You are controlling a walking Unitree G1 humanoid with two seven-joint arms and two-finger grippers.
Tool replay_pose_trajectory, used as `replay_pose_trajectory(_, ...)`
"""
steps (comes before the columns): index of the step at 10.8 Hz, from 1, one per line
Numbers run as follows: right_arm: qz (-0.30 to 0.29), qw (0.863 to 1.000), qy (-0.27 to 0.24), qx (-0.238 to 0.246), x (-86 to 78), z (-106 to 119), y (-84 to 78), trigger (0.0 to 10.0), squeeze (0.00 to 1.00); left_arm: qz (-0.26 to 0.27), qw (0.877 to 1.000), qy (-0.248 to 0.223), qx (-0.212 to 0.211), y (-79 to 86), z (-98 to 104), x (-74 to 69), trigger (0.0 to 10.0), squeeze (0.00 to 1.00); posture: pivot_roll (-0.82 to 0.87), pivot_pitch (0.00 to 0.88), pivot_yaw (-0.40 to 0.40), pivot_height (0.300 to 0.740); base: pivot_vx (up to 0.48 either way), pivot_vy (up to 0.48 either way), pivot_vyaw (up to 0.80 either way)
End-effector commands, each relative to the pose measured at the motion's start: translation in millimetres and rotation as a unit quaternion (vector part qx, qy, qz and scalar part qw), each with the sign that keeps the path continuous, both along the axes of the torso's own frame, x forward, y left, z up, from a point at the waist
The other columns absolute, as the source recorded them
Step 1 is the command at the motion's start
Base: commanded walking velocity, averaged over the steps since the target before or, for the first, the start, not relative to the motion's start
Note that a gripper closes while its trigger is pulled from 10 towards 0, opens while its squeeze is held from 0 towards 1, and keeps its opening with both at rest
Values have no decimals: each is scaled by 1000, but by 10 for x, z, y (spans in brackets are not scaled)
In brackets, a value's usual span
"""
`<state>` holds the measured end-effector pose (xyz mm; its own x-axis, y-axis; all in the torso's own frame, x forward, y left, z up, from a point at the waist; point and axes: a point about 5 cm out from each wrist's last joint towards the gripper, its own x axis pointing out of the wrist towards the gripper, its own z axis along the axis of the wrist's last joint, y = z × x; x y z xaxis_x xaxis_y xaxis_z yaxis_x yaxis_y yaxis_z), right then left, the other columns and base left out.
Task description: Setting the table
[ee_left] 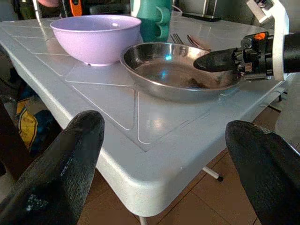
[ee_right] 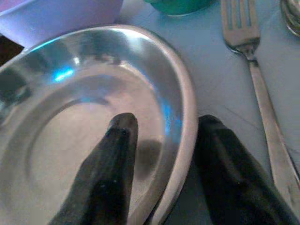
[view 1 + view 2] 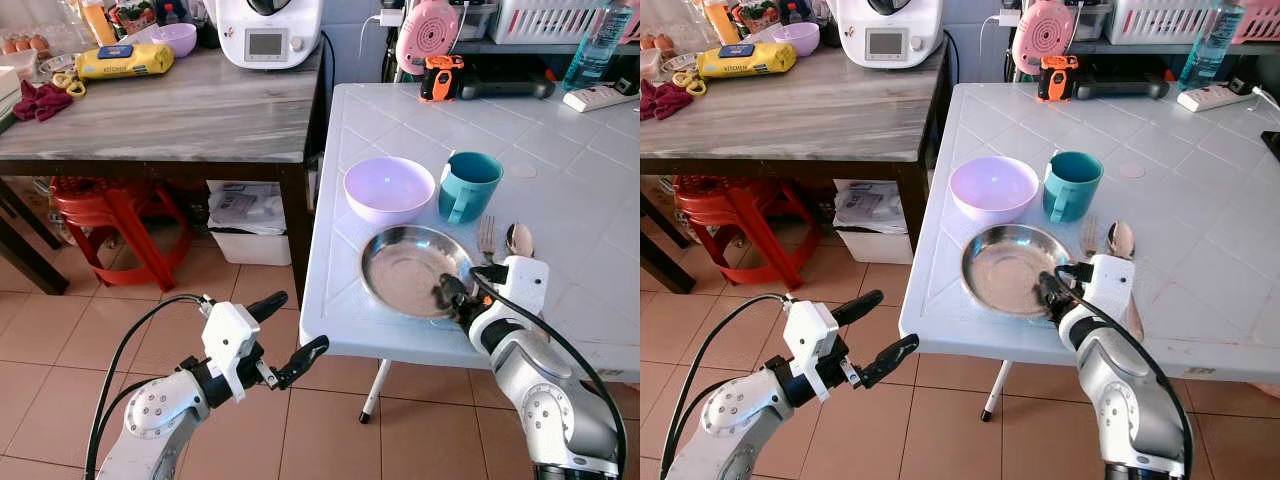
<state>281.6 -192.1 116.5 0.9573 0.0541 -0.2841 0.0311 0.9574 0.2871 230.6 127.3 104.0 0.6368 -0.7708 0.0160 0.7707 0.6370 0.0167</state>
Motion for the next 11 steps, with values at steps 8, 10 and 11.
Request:
replay_pose_trajectory(8,2,999,36,29,-17,-111,15,0,0,4,1000,-6,9,24,-66,16,10000,0,-78,98,67,740,0,0,0)
replay_pose_trajectory(10,6,999,10,40,14,9,66,0,0,15,1000,-17,12,53,-58,34,10000,0,-77,97,71,740,0,0,0)
replay_pose_trajectory(11,14,999,-15,44,22,103,108,0,0,33,999,-28,14,84,-36,62,10000,0,-76,96,71,740,0,0,0)
